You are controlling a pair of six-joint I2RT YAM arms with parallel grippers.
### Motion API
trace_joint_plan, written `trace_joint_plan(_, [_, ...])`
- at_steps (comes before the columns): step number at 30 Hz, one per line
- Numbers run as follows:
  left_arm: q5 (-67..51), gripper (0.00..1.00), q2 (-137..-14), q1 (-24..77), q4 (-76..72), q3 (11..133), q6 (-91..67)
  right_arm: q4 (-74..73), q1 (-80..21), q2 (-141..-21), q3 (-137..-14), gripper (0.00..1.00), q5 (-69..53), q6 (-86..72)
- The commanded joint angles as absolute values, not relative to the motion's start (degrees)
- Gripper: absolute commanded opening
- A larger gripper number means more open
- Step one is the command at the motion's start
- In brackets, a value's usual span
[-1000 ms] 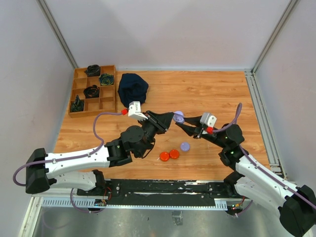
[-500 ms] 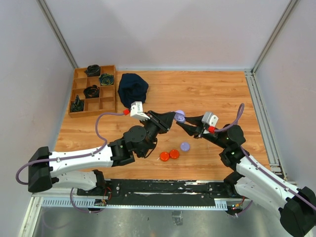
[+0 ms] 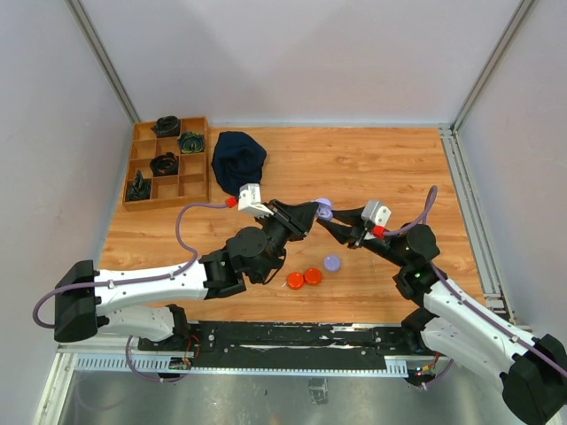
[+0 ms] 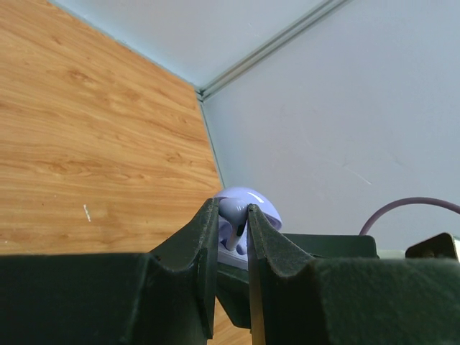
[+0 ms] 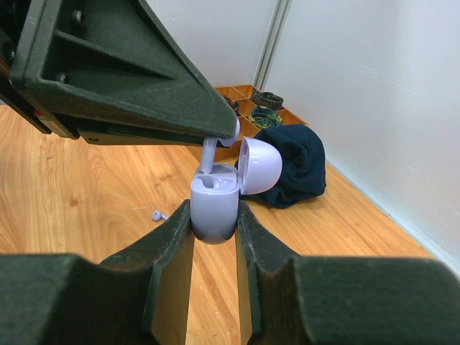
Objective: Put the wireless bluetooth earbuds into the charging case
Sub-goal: Place the earbud in the charging case.
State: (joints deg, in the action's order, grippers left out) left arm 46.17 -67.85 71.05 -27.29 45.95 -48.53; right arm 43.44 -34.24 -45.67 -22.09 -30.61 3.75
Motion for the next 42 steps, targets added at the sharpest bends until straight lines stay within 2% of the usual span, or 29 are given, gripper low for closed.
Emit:
trace_joint_plan(1, [49.81,0.07,-68.65,71.89,-27.92,47.57,-46.81,46.41,-34.72,-45.26,-22.06,0.06,-30.18,3.01])
trace_joint_plan(12, [49.39,0.09,-69.11,72.48,-29.22,46.82,-46.13,46.42,-34.76,-44.75,-21.97,0.06,-30.06,3.22])
trace_joint_plan(31, [49.38,0.51,-66.8,73.13,-28.82,45.41,-44.96,45.43,-34.75,-44.49,-21.71,0.06,-29.05,4.43])
trace_joint_plan(35, [50.15,0.56,-65.42,73.17,-26.19,45.17,-45.08,43.98,-34.74,-43.94,-21.67,0.06,-28.24,5.52])
trace_joint_plan(42, [55.68,0.61,-63.76,72.96,-10.96,46.84,-48.21,38.37,-34.72,-40.9,-20.65,0.06,-25.98,8.74])
